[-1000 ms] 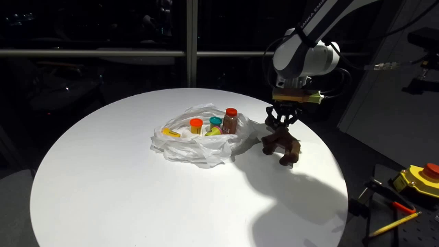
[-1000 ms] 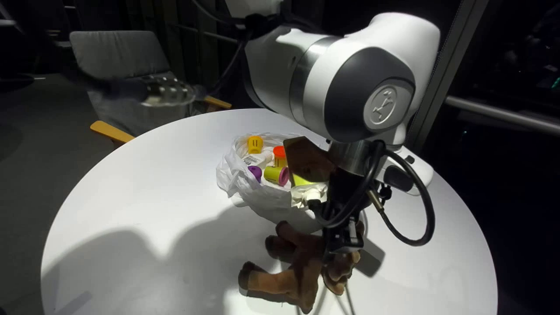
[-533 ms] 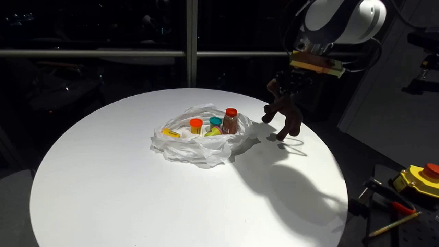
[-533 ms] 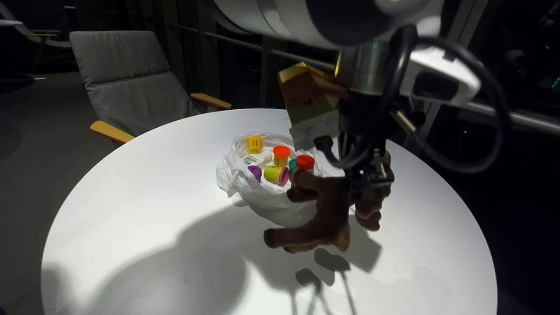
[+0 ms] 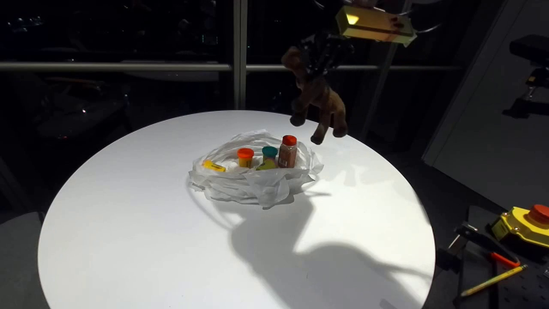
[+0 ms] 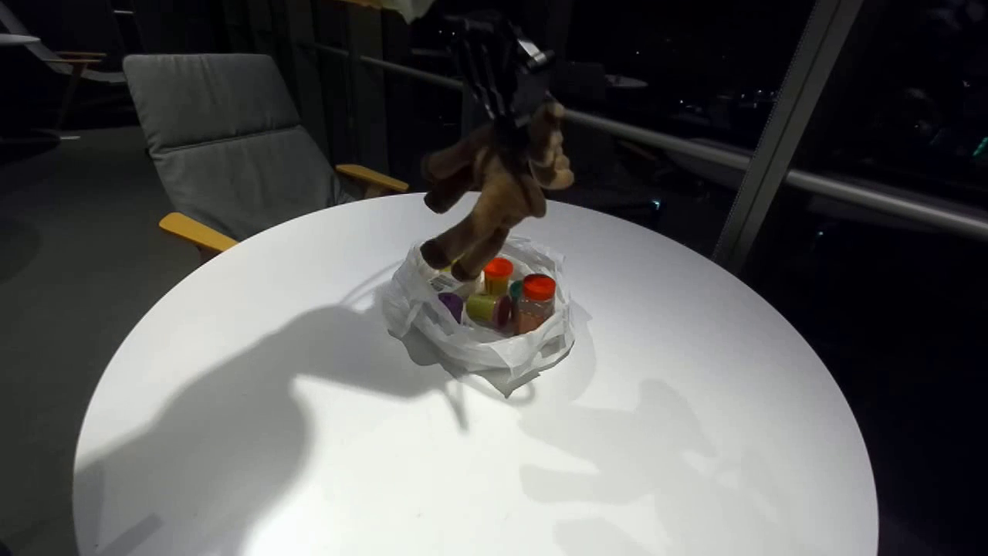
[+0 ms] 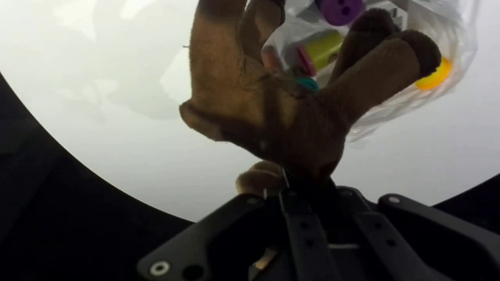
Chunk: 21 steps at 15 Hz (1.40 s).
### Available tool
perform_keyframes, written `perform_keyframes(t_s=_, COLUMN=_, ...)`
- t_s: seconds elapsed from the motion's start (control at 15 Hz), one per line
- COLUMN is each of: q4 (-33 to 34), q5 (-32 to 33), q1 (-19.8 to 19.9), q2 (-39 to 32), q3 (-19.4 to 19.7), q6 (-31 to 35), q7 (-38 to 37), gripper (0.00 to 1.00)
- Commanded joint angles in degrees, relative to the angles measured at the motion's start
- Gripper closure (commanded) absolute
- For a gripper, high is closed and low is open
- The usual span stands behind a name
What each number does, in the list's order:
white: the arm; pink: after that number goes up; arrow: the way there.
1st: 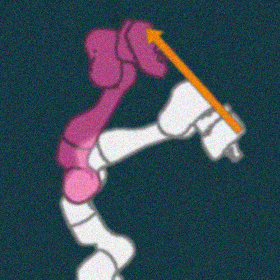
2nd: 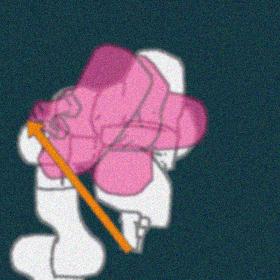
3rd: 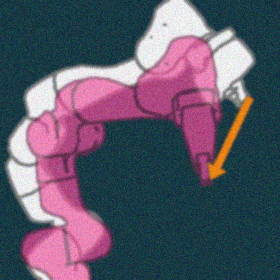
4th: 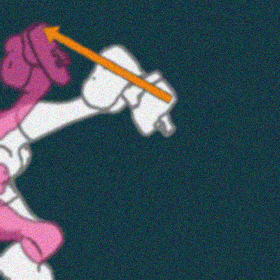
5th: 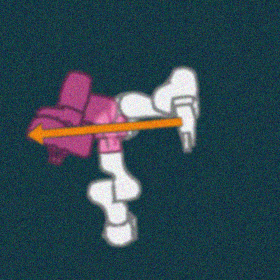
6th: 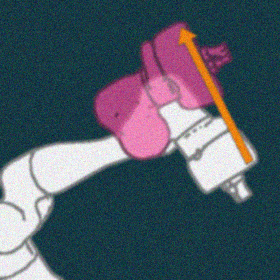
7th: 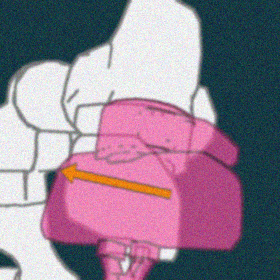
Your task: Put the objects on the table in the plastic bag
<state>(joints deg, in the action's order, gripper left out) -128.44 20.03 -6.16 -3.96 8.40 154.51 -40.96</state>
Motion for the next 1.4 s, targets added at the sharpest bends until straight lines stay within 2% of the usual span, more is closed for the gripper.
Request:
perform_keyframes(t_s=0.0, q4=6.35, q5=10.13, q1=-0.78, q2=-2.97, q3=-3.65, q6=1.91, q7=-3.28, gripper=0.94)
perform_keyframes(t_s=0.27, q4=11.7, q5=27.38, q1=-4.29, q2=-9.37, q3=-1.25, q6=7.83, q7=-12.6, gripper=0.94)
perform_keyframes(t_s=0.47, q4=14.92, q5=34.41, q1=-5.19, q2=-15.18, q3=0.12, q6=10.0, q7=-18.4, gripper=0.94)
perform_keyframes(t_s=0.87, q4=21.03, q5=39.54, q1=-5.66, q2=-25.68, q3=3.48, q6=12.88, q7=-26.07, gripper=0.94)
perform_keyframes(t_s=1.13, q4=22.68, q5=41.11, q1=-6.31, q2=-28.5, q3=6.36, q6=16.34, q7=-31.47, gripper=0.94)
perform_keyframes(t_s=1.33, q4=21.92, q5=45.51, q1=-8.69, q2=-29.24, q3=10.45, q6=20.9, q7=-38.35, gripper=0.94)
